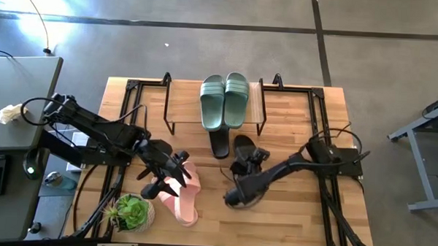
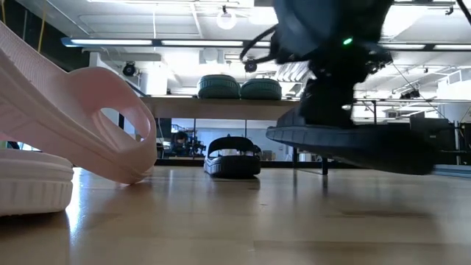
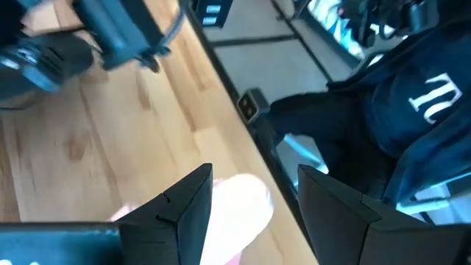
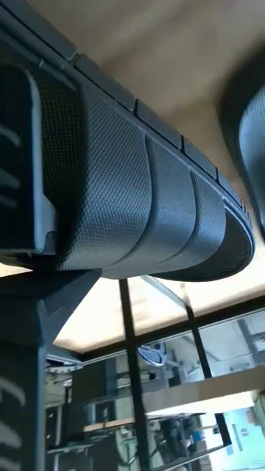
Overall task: Pick and place slides into the shelf
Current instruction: Put the black slipper under the shelf
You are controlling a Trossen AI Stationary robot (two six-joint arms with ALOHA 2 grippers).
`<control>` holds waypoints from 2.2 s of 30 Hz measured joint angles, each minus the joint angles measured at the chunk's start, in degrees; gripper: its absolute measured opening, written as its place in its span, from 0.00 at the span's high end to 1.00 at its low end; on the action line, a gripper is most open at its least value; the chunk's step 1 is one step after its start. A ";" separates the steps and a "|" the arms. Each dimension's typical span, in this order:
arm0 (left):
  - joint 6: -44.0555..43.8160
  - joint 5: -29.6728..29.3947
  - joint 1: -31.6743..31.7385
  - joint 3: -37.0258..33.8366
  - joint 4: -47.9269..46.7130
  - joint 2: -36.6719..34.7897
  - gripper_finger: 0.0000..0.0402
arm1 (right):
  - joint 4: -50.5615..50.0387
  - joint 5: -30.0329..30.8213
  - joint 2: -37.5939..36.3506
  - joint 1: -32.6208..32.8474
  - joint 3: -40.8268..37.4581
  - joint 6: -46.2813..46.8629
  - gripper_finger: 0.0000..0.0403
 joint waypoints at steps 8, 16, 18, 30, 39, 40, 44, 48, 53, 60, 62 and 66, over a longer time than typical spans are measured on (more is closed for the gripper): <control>0.17 -1.46 -0.94 0.11 0.35 1.86 0.54 | 3.54 -0.79 -0.01 -6.13 -0.62 -5.70 1.00; 0.11 -2.65 -4.64 0.07 0.21 2.27 0.54 | 7.73 -0.41 -0.01 -11.42 -2.48 -10.31 1.00; 0.13 -3.21 -5.50 0.07 0.20 2.26 0.54 | 7.68 -0.34 -0.01 -12.39 -2.51 -10.37 0.99; 0.11 -3.67 -8.35 0.07 0.19 2.26 0.54 | 15.52 0.01 -0.01 -14.15 -2.51 -19.76 0.83; -0.27 -3.72 -8.33 0.07 0.11 2.26 0.54 | 11.50 0.19 -0.08 -13.80 -2.51 -17.22 0.72; -0.27 -3.72 -8.33 0.07 0.11 2.26 0.54 | 11.04 0.64 -0.08 -13.49 -2.51 -16.64 0.71; -0.27 -3.74 -8.33 0.07 0.11 2.26 0.54 | 10.28 1.45 -0.08 -12.04 -2.51 -15.88 0.71; -0.29 -3.74 -8.28 0.07 0.11 2.26 0.54 | 10.27 0.51 -0.10 -11.47 -2.51 -15.65 0.71; -0.50 -3.76 -8.28 0.07 0.11 2.26 0.54 | 9.05 -0.84 -0.10 -11.36 -2.51 -15.28 0.71; -0.48 -3.76 -8.28 0.07 0.11 2.26 0.54 | 7.76 -3.09 -0.10 -9.39 -2.51 -14.87 0.71; -0.48 -3.76 -8.28 0.07 0.11 2.26 0.54 | 7.11 -3.10 -0.10 -8.52 -2.51 -13.98 0.71; -0.48 -3.76 -8.28 0.09 0.11 2.26 0.54 | 3.08 -3.30 -0.12 -6.03 -0.74 -10.71 0.72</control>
